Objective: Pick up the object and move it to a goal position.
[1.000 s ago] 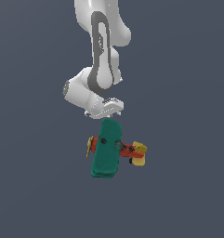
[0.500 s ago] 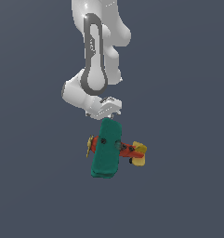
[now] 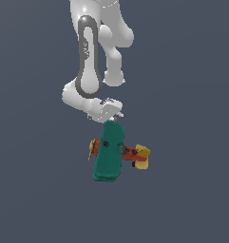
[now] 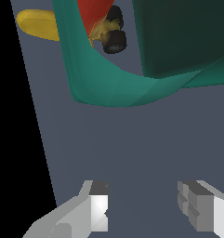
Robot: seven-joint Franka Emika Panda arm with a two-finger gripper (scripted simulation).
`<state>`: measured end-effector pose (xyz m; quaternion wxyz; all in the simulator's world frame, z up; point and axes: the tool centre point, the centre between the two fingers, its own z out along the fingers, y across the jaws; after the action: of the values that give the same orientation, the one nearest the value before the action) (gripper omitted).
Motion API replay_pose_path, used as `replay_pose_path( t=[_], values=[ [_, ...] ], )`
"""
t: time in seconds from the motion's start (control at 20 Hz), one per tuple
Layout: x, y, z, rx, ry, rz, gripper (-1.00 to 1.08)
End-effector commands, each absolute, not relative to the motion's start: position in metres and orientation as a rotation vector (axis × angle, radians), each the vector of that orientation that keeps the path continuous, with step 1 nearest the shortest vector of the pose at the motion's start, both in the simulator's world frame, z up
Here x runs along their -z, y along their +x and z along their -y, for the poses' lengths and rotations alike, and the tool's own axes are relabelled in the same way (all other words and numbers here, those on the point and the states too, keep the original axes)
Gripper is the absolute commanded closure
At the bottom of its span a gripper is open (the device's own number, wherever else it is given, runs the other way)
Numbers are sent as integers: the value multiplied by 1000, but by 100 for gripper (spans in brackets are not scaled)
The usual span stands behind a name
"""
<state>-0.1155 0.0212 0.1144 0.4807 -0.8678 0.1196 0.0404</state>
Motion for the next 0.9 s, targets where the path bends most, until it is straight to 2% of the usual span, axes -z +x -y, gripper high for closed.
replay_pose_path(
  t=[0.0, 0.85],
  values=[
    [-116, -113, -21, -74, -2087, -304, -20],
    [-128, -94, -12, 125, -1902, -381, -20]
  ],
)
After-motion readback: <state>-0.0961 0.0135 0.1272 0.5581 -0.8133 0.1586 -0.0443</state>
